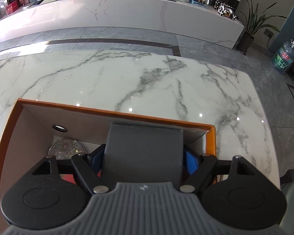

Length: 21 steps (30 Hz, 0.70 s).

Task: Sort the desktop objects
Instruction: 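Lower the black square box into the orange box and open the right tool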

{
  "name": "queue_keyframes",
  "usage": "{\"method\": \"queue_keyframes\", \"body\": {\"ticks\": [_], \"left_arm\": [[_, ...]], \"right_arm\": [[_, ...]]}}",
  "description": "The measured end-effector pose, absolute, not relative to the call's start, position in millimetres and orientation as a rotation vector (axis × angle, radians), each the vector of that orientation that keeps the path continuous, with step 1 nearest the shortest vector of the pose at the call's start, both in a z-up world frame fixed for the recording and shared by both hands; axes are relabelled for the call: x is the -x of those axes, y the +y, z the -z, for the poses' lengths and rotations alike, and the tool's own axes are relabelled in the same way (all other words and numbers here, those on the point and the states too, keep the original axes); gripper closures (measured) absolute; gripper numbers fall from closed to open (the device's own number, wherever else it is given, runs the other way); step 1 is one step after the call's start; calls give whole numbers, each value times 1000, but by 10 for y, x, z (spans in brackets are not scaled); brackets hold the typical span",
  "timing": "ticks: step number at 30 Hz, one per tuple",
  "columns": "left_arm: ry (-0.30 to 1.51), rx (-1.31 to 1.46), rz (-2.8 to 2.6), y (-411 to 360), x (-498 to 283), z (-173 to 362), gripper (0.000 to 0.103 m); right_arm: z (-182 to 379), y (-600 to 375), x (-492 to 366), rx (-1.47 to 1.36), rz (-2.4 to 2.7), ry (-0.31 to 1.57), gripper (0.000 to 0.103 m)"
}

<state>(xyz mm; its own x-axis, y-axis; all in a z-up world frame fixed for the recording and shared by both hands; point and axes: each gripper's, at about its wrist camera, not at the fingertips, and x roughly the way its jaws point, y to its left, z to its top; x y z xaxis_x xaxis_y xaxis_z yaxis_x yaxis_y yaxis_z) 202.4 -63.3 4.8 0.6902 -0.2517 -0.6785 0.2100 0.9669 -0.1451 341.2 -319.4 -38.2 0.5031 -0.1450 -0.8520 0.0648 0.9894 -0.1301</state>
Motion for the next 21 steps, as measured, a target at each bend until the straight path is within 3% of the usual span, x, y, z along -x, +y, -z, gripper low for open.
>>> {"method": "queue_keyframes", "body": {"ticks": [7, 13, 21], "left_arm": [[760, 44, 298, -652, -1970, -63, 15], [746, 21, 309, -705, -1936, -78, 14], [656, -127, 244, -959, -1737, -238, 13]], "right_arm": [[289, -3169, -3365, 73, 126, 990, 1], [40, -3201, -3217, 61, 125, 914, 1], [-657, -3182, -2324, 121, 120, 649, 1]]}}
